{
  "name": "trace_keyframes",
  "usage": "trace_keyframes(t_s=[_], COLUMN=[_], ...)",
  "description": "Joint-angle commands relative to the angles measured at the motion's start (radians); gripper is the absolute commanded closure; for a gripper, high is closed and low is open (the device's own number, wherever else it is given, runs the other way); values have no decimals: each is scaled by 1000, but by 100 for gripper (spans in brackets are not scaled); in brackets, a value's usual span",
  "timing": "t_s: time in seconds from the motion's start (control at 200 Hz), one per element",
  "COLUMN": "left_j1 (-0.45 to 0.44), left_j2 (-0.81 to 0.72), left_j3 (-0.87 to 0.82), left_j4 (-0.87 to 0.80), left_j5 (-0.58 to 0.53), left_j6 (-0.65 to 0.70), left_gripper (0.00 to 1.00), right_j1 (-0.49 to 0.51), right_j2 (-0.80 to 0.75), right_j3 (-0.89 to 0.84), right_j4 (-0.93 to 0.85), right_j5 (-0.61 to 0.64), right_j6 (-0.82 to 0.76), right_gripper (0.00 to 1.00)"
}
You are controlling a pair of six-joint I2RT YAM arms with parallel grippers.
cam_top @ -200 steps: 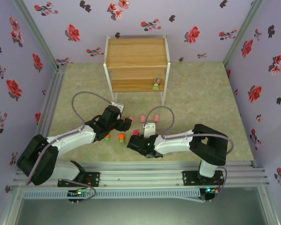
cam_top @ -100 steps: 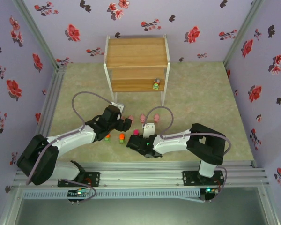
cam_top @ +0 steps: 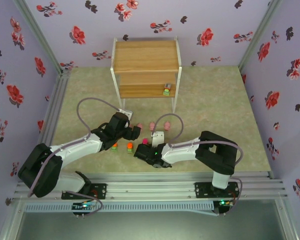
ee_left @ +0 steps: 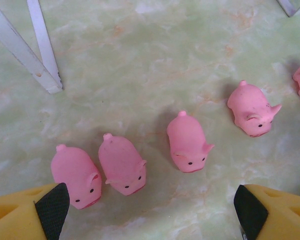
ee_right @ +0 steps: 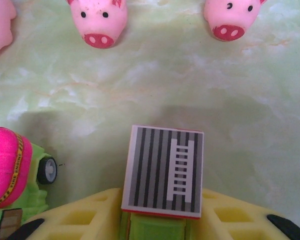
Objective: Place and organize the plastic toys onto the shelf
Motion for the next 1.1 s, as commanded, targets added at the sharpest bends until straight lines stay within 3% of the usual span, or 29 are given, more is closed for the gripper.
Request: trace_keyframes(t_s=[0.0, 0.405, 0.845, 1.095], left_j1=[6, 6, 7, 7], left_j2=[9, 14, 22, 25], left_j3=[8, 10, 12, 12], left_j4=[5, 4, 5, 5], left_j5=[9, 10, 12, 13], left_j6=[-9, -9, -8, -9], left_gripper=[11, 11, 11, 11], right_j1=[-6, -6, -5, 12], right_j2=[26, -11, -15, 24], right_j3=[4, -8, -85, -71], right_j4=[-10, -98, 49, 36], right_j5=[6, 48, 9, 30], right_j6=[25, 36, 29, 61], right_gripper=[87, 88, 86, 86])
